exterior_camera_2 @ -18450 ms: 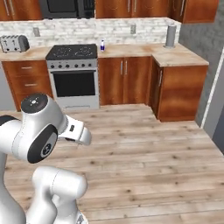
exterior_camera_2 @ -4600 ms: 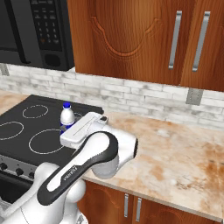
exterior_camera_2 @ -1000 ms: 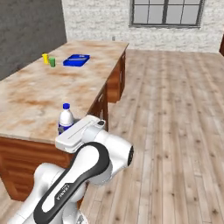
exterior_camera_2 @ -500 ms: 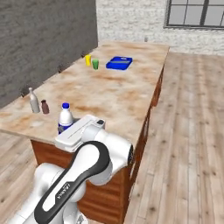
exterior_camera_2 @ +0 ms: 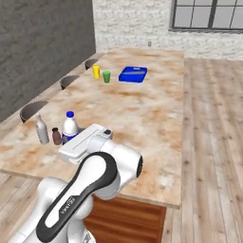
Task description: Place the drinks on the dining counter in a tight cluster.
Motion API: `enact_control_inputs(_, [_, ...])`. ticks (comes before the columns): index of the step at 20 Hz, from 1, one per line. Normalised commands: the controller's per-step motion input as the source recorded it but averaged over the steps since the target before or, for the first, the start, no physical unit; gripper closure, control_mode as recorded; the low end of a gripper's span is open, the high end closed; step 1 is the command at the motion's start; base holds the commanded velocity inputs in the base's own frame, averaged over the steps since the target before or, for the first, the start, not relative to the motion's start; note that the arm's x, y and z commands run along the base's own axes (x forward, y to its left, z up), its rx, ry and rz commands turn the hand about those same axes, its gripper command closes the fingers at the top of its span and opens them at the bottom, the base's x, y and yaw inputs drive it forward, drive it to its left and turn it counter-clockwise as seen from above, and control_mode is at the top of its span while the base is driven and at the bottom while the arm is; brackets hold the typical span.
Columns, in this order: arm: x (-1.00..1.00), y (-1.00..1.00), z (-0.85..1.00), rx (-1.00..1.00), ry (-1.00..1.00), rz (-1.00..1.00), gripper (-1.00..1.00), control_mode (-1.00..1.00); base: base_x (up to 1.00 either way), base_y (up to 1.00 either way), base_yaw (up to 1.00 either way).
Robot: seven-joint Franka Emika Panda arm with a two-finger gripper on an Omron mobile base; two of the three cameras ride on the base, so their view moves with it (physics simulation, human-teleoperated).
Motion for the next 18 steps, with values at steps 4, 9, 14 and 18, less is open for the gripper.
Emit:
enact_control_inputs(4, [0.00, 0.00, 0.00, 0.00, 0.00, 0.00, 1.00, 1.00, 0.57, 0.39, -0.38])
enact_control_inputs(9, [0.00, 0.00, 0.00, 0.00, 0.00, 0.00, 1.00, 1.00, 0.43, 0.73, -0.22])
enact_control_inputs(14, [0.00, 0.00, 0.00, 0.00, 0.00, 0.00, 1.00, 1.00, 0.17, 0.91, -0.02])
enact_control_inputs(18, [0.00, 0.00, 0.00, 0.00, 0.00, 0.00, 1.00, 1.00, -0.06, 0.74, 0.16])
